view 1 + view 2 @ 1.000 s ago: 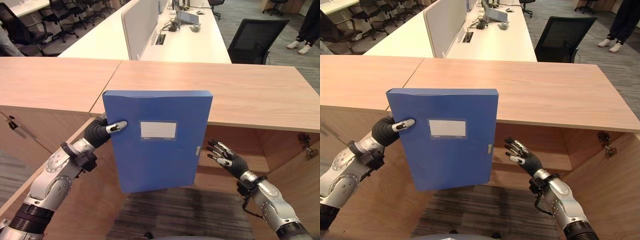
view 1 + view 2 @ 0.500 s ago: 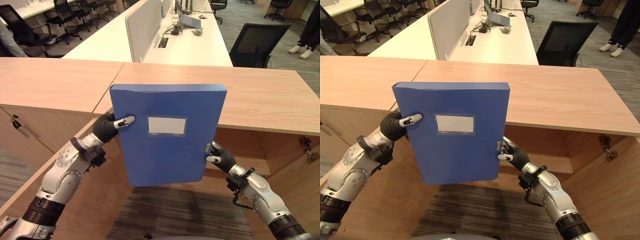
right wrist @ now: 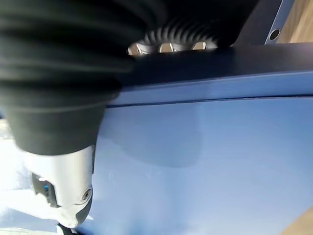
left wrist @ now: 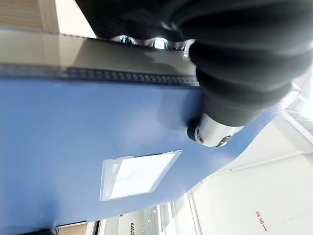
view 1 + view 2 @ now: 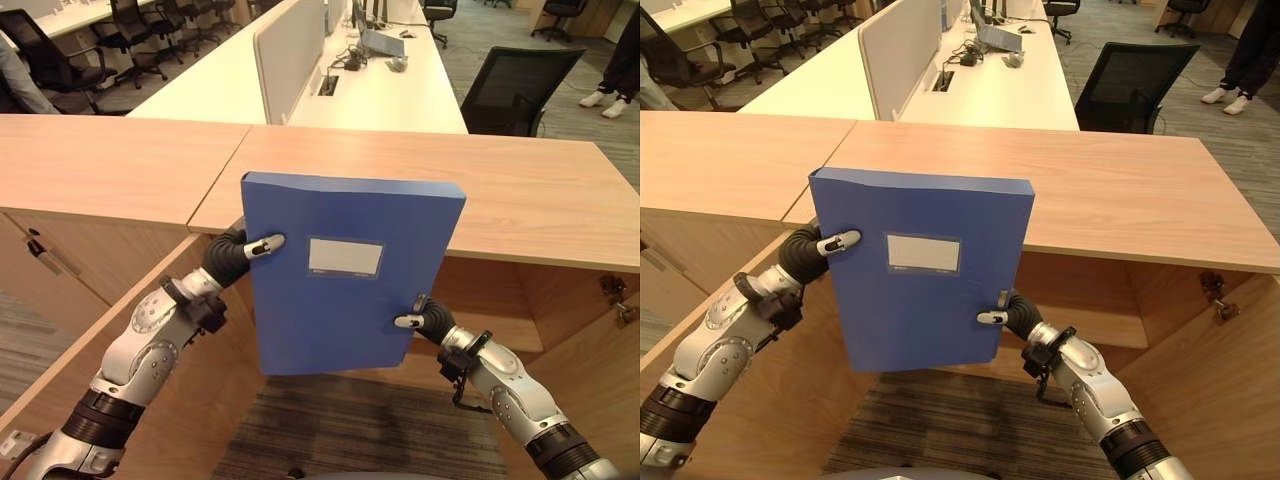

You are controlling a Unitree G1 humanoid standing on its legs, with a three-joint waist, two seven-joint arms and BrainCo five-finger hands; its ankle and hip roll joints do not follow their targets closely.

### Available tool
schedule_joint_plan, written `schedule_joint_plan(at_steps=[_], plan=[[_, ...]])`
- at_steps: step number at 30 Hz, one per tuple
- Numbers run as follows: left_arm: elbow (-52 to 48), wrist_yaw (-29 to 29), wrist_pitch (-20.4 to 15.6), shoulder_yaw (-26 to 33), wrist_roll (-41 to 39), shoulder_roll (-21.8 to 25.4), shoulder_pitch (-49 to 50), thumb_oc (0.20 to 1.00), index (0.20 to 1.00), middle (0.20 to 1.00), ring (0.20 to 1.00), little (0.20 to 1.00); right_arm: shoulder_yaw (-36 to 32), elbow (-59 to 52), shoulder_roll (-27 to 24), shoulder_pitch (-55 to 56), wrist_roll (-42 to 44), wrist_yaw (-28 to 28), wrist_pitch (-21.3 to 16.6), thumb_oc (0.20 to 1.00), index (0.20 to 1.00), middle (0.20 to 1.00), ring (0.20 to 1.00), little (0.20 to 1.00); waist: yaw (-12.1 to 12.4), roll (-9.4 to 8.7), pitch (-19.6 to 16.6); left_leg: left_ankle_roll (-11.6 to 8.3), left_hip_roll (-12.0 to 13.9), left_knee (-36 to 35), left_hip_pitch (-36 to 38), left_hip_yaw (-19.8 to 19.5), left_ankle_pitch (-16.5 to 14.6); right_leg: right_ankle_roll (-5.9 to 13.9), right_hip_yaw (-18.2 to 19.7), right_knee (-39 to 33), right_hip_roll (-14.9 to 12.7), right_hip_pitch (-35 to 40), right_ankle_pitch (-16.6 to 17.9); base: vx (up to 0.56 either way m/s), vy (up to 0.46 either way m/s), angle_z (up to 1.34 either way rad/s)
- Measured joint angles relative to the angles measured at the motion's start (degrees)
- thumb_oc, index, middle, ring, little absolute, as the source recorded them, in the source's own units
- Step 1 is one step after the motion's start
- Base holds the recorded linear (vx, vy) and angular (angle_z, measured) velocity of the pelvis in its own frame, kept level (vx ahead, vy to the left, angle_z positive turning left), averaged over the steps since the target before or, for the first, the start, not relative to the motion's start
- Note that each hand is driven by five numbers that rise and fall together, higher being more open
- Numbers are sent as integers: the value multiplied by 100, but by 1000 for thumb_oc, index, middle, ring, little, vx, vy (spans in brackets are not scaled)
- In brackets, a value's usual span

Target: Put the empty folder in the office cabinet

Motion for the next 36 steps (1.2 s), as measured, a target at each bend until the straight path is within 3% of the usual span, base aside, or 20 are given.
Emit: schedule_joint_plan(at_steps=[5, 6, 7, 8, 24, 25, 26, 27, 28, 33, 36], plan=[[93, 33, 71, -136, -1, -4, -33, 200, 200, 200, 200, 200, 151, 8, -18, -1, -50, -29, 14, 1000, 1000, 1000, 1000, 1000, 2, 1, 0, 0, 0, 0, -5, 0, 0, 0, 0, -1, 0, -3, 0, 0, 0, 0], [92, 36, 84, -137, -1, -2, -34, 200, 200, 200, 200, 200, 167, 9, -21, -1, -50, -32, 14, 818, 818, 818, 818, 818, 1, 1, 0, 0, 0, 0, -5, -1, 0, 0, 0, -1, 0, -3, 0, 0, 0, 0], [92, 38, 93, -136, -1, 0, -34, 200, 200, 200, 200, 200, 171, 9, -24, -1, -50, -32, 14, 225, 225, 225, 225, 225, 1, 1, 0, 0, 0, 0, -5, -1, 0, 0, 0, -1, 0, -3, 0, 0, 0, 0], [93, 42, 104, -136, -1, -1, -33, 200, 200, 200, 200, 200, 171, 9, -24, -1, -51, -32, 14, 200, 200, 200, 200, 200, 5, 1, 0, 0, 0, 0, -5, -2, 0, 0, -2, -1, 0, -2, 0, 0, 0, 0], [124, 91, 224, -59, -13, -176, 15, 213, 213, 213, 213, 213, 112, 8, -63, -1, -175, -39, 8, 200, 200, 200, 200, 200, 5, 0, 1, 0, -2, 0, -41, -31, 0, -1, -26, -6, 0, -15, 0, 0, 0, 0], [139, 91, 225, -58, -11, -200, 17, 344, 344, 344, 344, 344, 102, 8, -64, -1, -191, -39, 8, 200, 200, 200, 200, 200, 6, 0, 1, 0, -2, -1, -41, -32, 0, -1, -27, -6, 0, -14, 0, 0, 0, 0], [141, 91, 225, -34, -8, -227, 49, 391, 391, 391, 391, 391, 93, 5, -63, -3, -223, -39, 7, 200, 200, 200, 200, 200, 7, -1, 1, 0, -2, -1, -43, -33, 0, -1, -28, -7, 0, -15, 0, 0, 0, 0], [141, 91, 225, -29, -7, -234, 72, 539, 539, 539, 539, 539, 90, 5, -64, -3, -246, -39, 9, 200, 200, 200, 200, 200, 6, -2, 2, 0, -1, -1, -43, -33, 0, -1, -28, -8, 1, -16, -1, 0, 0, 0], [141, 90, 225, -16, -3, -234, 99, 1000, 1000, 1000, 1000, 1000, 75, 5, -64, -3, -269, -35, 11, 200, 200, 200, 200, 200, 4, -3, 3, 0, -1, -1, -46, -32, 0, -1, -28, -8, 2, -17, -1, 0, 0, 0], [128, -1, 178, 86, -7, -505, 210, 1000, 1000, 1000, 1000, 1000, 124, 12, -51, -2, -276, 93, 85, 200, 200, 200, 200, 200, 18, -24, 16, 0, -2, -1, -52, -40, 0, -1, -35, -9, 2, -18, -1, 0, 0, 0], [87, -10, 24, 467, 235, -966, 438, 1000, 1000, 1000, 1000, 1000, 179, 37, -38, 2, -525, 226, 97, 200, 200, 200, 200, 200, 8, -63, 40, 0, -1, -1, -70, -49, 0, -1, -38, -9, 3, -31, -1, 0, 0, 0]])
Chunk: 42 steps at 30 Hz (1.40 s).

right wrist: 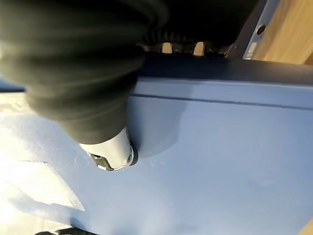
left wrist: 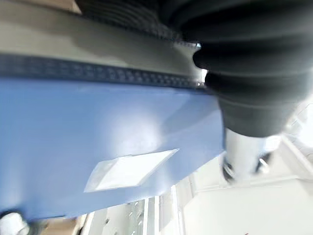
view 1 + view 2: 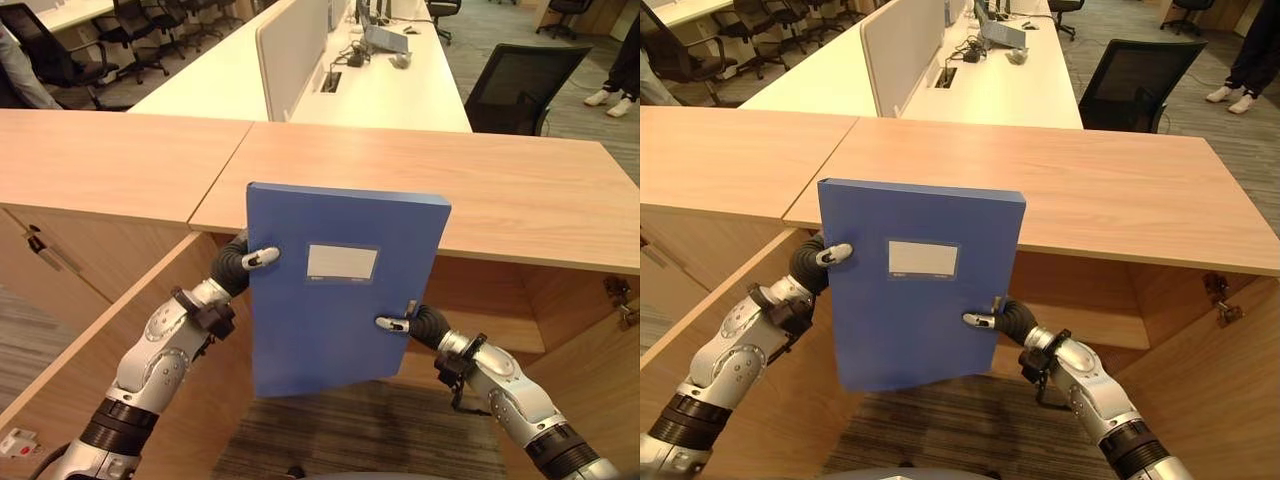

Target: Put the empty folder in the office cabinet

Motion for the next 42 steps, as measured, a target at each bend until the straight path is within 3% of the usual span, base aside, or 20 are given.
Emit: schedule_joint_plan(at_steps=[7, 16, 21, 29, 32, 40, 42], plan=[[14, 64, -288, 473, 616, -193, 452, 1000, 1000, 1000, 1000, 1000, -57, 553, 16, 276, -649, 217, 40, 200, 200, 200, 200, 200, 63, -139, 79, 9, -5, 1, -39, -27, 6, -1, -16, -2, -3, -27, -1, 0, -1, 1], [542, 42, -664, 1182, 1481, -191, 1338, 1000, 1000, 1000, 1000, 1000, -465, 1693, 62, 1087, -1848, 70, 140, 200, 200, 200, 200, 200, 163, -155, 99, 9, -6, -1, -79, -38, 6, -2, -26, -12, -4, -56, -1, 0, 0, 0], [811, -23, -777, 1351, 1753, -170, 1699, 1000, 1000, 1000, 1000, 1000, -596, 1901, 137, 1221, -1905, 19, 88, 200, 200, 200, 200, 200, 185, -153, 101, 9, -6, -2, -89, -43, 6, -1, -30, -13, -6, -63, -2, 0, 0, 0], [1749, -184, -753, 1300, 2228, -111, 1920, 1000, 1000, 1000, 1000, 1000, -835, 2356, 229, 1213, -1928, -13, -27, 200, 200, 200, 200, 200, 192, -126, 92, 9, -9, -2, -108, -57, 7, -2, -48, -12, -10, -71, -1, 0, 0, 0], [2320, -268, -771, 916, 2470, 78, 2049, 1000, 1000, 1000, 1000, 1000, -1102, 2886, 343, 1133, -1914, -58, -40, 200, 200, 200, 200, 200, 156, -83, 57, 9, -12, -3, -105, -55, 7, -2, -49, -11, -13, -72, -2, 0, 0, 0], [3686, -366, -719, 438, 3043, 49, 2307, 1000, 1000, 1000, 1000, 1000, -2015, 3634, 993, 1329, -1157, -601, -2, 200, 200, 200, 200, 200, 103, -3, 20, 9, -12, -7, -106, -36, 6, -1, -26, -6, -13, -91, -2, 3, 8, 0], [4337, -253, -724, 320, 3390, 7, 2252, 1000, 1000, 1000, 1000, 1000, -2320, 3636, 1292, 1270, -724, -901, -25, 200, 200, 200, 200, 200, -15, 30, 1, 10, -13, -14, -118, -29, 6, -1, -14, -3, -16, -108, -3, 8, 10, -2]])
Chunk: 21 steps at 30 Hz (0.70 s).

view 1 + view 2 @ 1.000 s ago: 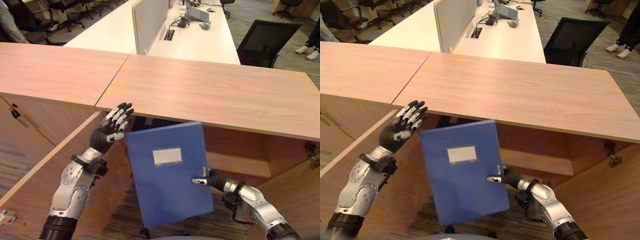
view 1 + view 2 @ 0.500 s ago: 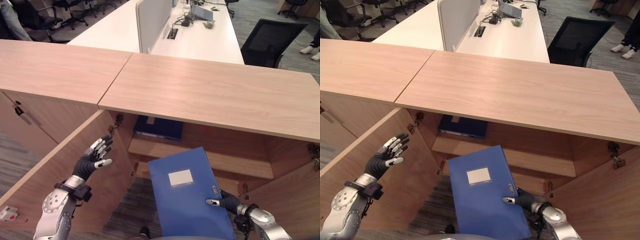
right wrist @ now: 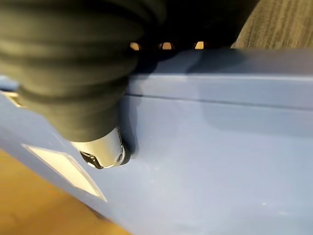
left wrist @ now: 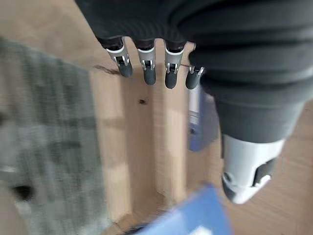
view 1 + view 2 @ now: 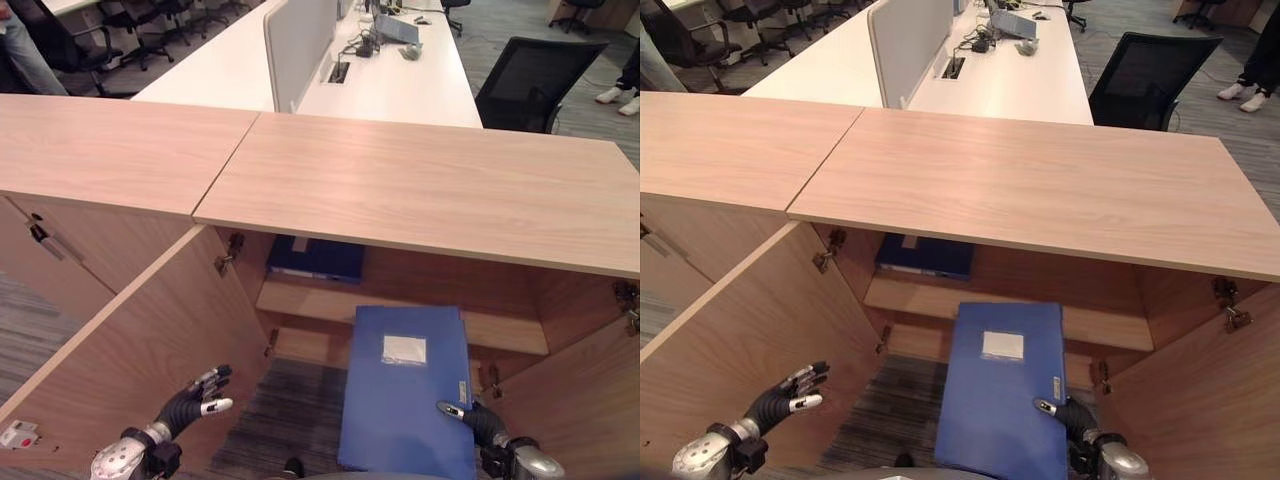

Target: Put the empty folder in the office cabinet

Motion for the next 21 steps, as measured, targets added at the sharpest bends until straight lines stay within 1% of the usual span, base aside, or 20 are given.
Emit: schedule_joint_plan(at_steps=[2, 4, 6, 7, 8, 9, 14, 17, 18, 21], plan=[[151, 61, -10, -147, 209, -15, 51, 1000, 1000, 1000, 1000, 1000, -72, 1, 87, -35, 308, -180, -73, 200, 200, 200, 200, 200, -15, 16, -9, 2, -1, -1, -4, 23, -1, 2, 10, 5, -4, -21, 1, 9, 17, -6], [549, 227, -68, -309, 495, -177, -47, 1000, 1000, 1000, 1000, 1000, -185, 32, 155, -130, 465, -471, -172, 200, 200, 200, 200, 200, -7, 46, -35, 2, -4, -34, -25, 48, -1, 4, 26, 9, -8, -58, 1, 12, 11, -6], [736, 346, -104, -546, 808, -279, -27, 1000, 1000, 1000, 1000, 1000, -206, 195, 157, -355, 609, -740, -327, 200, 200, 200, 200, 200, -15, 55, -54, 3, -3, -37, -39, 67, -1, 16, 34, 6, -8, -78, -7, 20, 9, -5], [964, 410, -137, -555, 897, -410, -54, 1000, 1000, 1000, 1000, 1000, -216, 253, 159, -468, 659, -887, -341, 200, 200, 200, 200, 200, -22, 62, -58, 4, -3, -38, -42, 71, -2, 18, 36, 6, -8, -81, -8, 35, 5, -2], [1490, 583, -217, -565, 1108, -644, -148, 1000, 1000, 1000, 1000, 1000, -218, 262, 166, -614, 673, -1101, -392, 200, 200, 200, 200, 200, -21, 67, -62, 6, -3, -37, -63, 75, -3, 21, 42, 5, -7, -102, -10, 0, 0, 0], [2060, 806, -194, -601, 1396, -889, -310, 1000, 1000, 1000, 1000, 1000, -232, 320, 221, -818, 900, -1316, -500, 200, 200, 200, 200, 200, -11, 57, -72, 24, -3, 15, -117, 74, 12, 4, 46, 5, -3, -162, 20, 0, 0, 0], [2250, 1261, -226, -611, 1684, -981, -353, 1000, 1000, 1000, 1000, 1000, -448, 453, 407, -1340, 1735, -1665, -666, 200, 200, 200, 200, 200, 140, 37, -49, 35, -5, 13, -196, 46, 20, 0, 22, 5, -3, -215, 36, 8, -8, 4], [2312, 1553, -227, -614, 1756, -1026, -478, 1000, 1000, 1000, 1000, 1000, -487, 465, 523, -1752, 2507, -1857, -921, 200, 200, 200, 200, 200, 202, 4, 15, 36, -5, 12, -228, 14, 24, 0, 7, 2, -1, -234, 35, -4, -16, 4], [2306, 1675, -221, -724, 1757, -1028, -482, 1000, 1000, 1000, 1000, 1000, -625, 488, 582, -2072, 2811, -1998, -1036, 200, 200, 200, 200, 200, 255, -1, 34, 41, -11, 12, -298, -5, 35, 0, -4, 3, -4, -293, 36, -25, -18, 7], [2289, 1757, -216, -825, 1755, -1029, -531, 1000, 1000, 1000, 1000, 1000, -797, 490, 587, -2519, 3148, -2199, -1303, 200, 200, 200, 200, 200, 337, 24, 175, 55, -17, 15, -393, -25, 59, 24, -21, 3, -11, -376, 54, -12, -12, 5]])
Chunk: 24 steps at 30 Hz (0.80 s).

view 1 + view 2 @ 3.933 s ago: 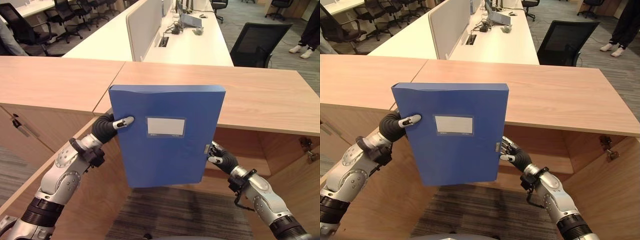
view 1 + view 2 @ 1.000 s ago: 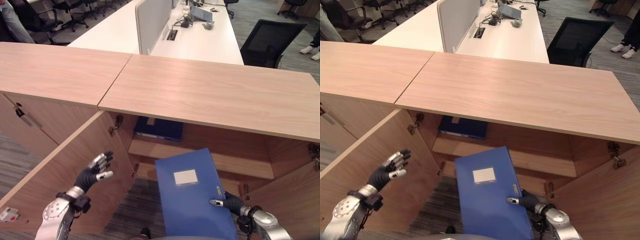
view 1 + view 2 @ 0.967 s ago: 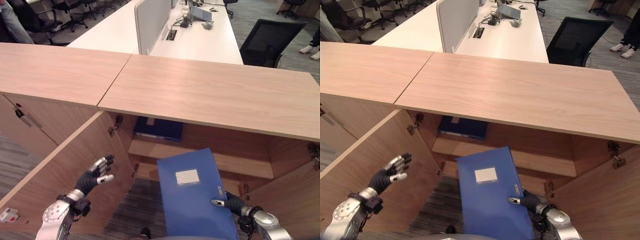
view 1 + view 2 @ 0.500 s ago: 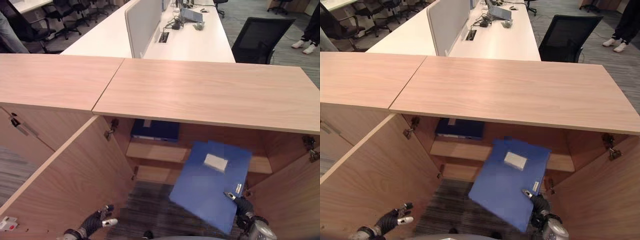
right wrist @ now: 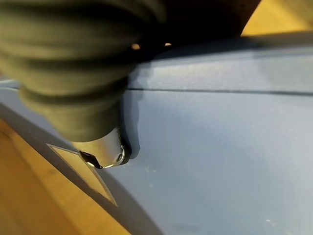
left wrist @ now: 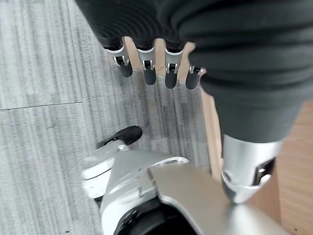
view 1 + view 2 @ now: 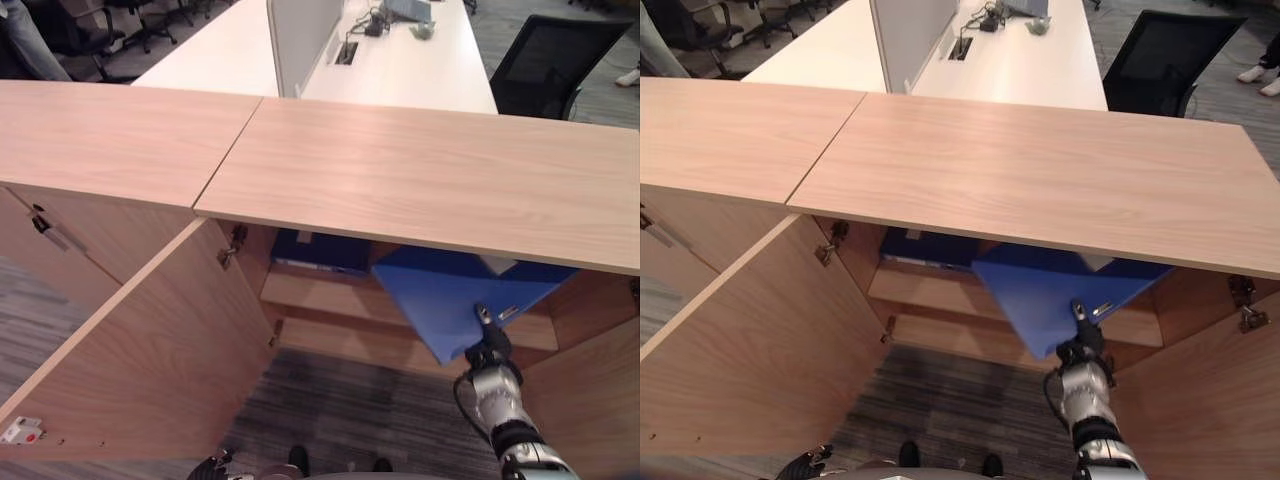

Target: Put the empty folder in the office cabinet

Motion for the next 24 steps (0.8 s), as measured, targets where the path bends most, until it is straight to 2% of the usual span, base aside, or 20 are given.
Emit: schedule_joint_plan(at_steps=[3, 5, 6, 8, 14, 17, 18, 20, 22, 24], plan=[[1, 61, 16, -65, 2, 0, -56, 1000, 1000, 1000, 1000, 1000, -63, 5, 1, -239, 202, -90, -122, 200, 200, 200, 200, 200, 30, 67, 137, 4, -18, 0, -25, -30, 4, 0, -48, -2, -16, 0, -1, -48, -26, 8], [23, 94, 18, -231, 6, 4, -147, 1000, 1000, 1000, 1000, 1000, -99, 287, -72, -531, 252, -214, -193, 200, 200, 200, 200, 200, 146, 149, 213, 11, -26, 17, -145, -70, 10, 5, -67, -6, -25, -75, 2, -57, -33, 14], [8, 101, 22, -334, 8, 6, -294, 1000, 1000, 1000, 1000, 1000, -156, 694, -254, -914, 419, -353, -207, 200, 200, 200, 200, 200, 157, 233, 315, 30, -46, 38, -266, -160, 63, 8, -173, -13, -43, -150, 28, -44, -37, 31], [-10, 95, 20, -392, 14, 5, -329, 1000, 1000, 1000, 1000, 1000, -297, 718, -336, -1058, 442, -454, -210, 200, 200, 200, 200, 200, 251, 315, 397, 39, -55, 28, -352, -206, 92, 5, -234, -12, -51, -210, 30, -29, -30, 23], [-115, 73, 32, -682, 144, 89, -343, 1000, 1000, 1000, 1000, 1000, -562, 1138, -839, -1787, 885, -566, -272, 200, 200, 200, 200, 200, 428, 408, 589, 55, -95, 29, -565, -305, 144, 2, -311, -4, -86, -378, 33, -51, -37, 9], [-179, 63, 10, -994, 204, 190, -485, 1000, 1000, 1000, 1000, 1000, -756, 1607, -1279, -2279, 962, -632, -328, 200, 200, 200, 200, 200, 469, 490, 721, 55, -118, 50, -671, -384, 171, 3, -382, 38, -111, -454, 32, -109, -31, 16], [-247, 63, 11, -1166, 218, 235, -583, 1000, 1000, 1000, 1000, 1000, -781, 1806, -1527, -2565, 1161, -688, -340, 200, 200, 200, 200, 200, 486, 580, 792, 52, -125, 97, -821, -477, 208, 6, -454, 146, -125, -595, 25, -114, -37, 29], [-340, 65, -3, -1205, 217, 247, -626, 1000, 1000, 1000, 1000, 1000, -809, 1849, -1699, -2755, 1291, -727, -354, 200, 200, 200, 200, 200, 528, 657, 869, 76, -130, 104, -937, -508, 251, 7, -465, 192, -129, -708, 25, -115, -37, 20], [-401, 57, -7, -1364, 216, 246, -781, 1000, 1000, 1000, 1000, 1000, -855, 2083, -2103, -3104, 1398, -779, -355, 200, 200, 200, 200, 200, 577, 867, 1025, 80, -154, 208, -1184, -647, 292, 5, -608, 301, -165, -888, 23, -98, -20, 27], [-410, 62, -17, -1383, 210, 273, -803, 1000, 1000, 1000, 1000, 1000, -907, 2115, -2169, -3194, 1507, -809, -357, 200, 200, 200, 200, 200, 638, 932, 1112, 86, -167, 231, -1229, -674, 323, -7, -620, 401, -187, -959, -19, -64, -38, 15]])
